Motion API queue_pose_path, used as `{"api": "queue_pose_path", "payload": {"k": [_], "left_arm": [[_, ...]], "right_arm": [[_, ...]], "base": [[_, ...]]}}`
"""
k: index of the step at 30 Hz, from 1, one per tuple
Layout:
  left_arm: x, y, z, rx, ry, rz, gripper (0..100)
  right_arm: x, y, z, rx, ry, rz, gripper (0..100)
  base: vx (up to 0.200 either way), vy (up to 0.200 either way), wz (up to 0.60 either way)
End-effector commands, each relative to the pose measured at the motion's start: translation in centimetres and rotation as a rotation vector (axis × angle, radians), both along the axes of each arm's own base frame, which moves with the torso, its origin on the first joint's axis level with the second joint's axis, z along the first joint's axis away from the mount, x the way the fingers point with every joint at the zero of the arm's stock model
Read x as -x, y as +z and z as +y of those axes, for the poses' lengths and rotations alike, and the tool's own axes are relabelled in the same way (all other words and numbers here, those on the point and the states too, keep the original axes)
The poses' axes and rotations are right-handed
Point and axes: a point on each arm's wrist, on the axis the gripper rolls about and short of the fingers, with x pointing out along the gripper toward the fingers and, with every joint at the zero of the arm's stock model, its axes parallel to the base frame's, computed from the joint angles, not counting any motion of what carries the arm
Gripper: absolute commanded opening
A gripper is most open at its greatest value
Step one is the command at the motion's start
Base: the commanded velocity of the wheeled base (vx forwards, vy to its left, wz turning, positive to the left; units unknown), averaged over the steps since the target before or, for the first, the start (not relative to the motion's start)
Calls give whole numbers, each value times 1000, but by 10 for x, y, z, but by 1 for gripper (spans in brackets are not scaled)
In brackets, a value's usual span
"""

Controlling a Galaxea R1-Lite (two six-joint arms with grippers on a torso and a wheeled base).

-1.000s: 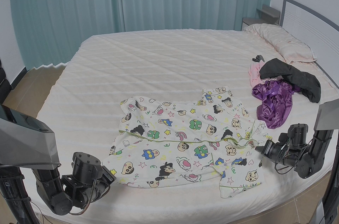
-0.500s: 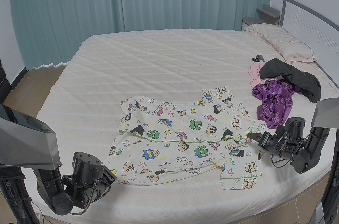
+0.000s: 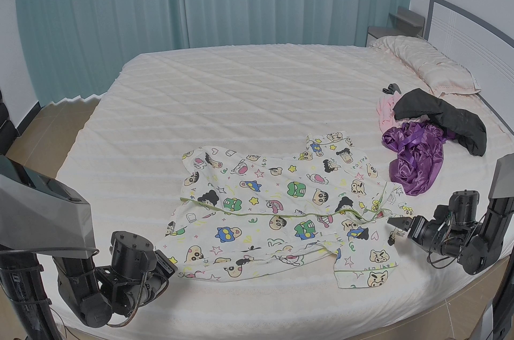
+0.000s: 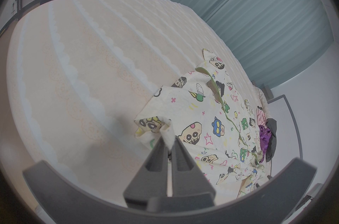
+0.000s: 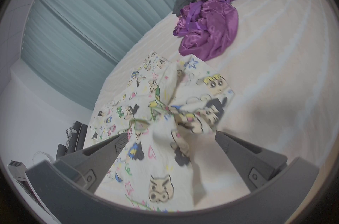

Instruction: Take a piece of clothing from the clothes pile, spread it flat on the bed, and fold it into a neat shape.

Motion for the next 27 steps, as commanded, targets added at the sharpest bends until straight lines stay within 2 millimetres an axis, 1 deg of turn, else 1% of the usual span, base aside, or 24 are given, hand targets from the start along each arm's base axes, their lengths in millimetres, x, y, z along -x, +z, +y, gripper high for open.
{"api": "queue_pose_path", "payload": {"k": [1, 5, 9, 10, 13, 14, 16, 19, 24, 27], "left_arm": [[0, -1, 0, -3, 1, 4, 0], [1, -1, 0, -3, 1, 4, 0], [0, -1, 0, -2, 1, 3, 0], [0, -1, 0, -2, 1, 3, 0], [1, -2, 0, -3, 1, 6, 0], [1, -2, 0, -3, 1, 6, 0], [1, -1, 0, -3, 1, 4, 0], [1, -1, 0, -3, -1, 4, 0], [1, -1, 0, -3, 1, 4, 0], [1, -1, 0, -3, 1, 4, 0]], "right_arm": [[22, -4, -1, 8, 16, 64, 100], [25, -11, 4, -1, 75, 100, 100], [24, -22, 12, 0, 108, 138, 100], [22, -28, 16, 3, 125, 155, 100], [15, -34, 22, 1, 144, 140, 100], [12, -36, 23, 2, 143, 129, 0], [5, -36, 23, 0, 138, 101, 0], [-2, -31, 20, -3, 122, 56, 0], [-18, -15, 14, -4, 94, -47, 0], [-24, -11, 13, -4, 90, -70, 0]], "base": [[0, 0, 0], [0, 0, 0], [0, 0, 0], [0, 0, 0], [0, 0, 0], [0, 0, 0], [0, 0, 0], [0, 0, 0], [0, 0, 0], [0, 0, 0]]}}
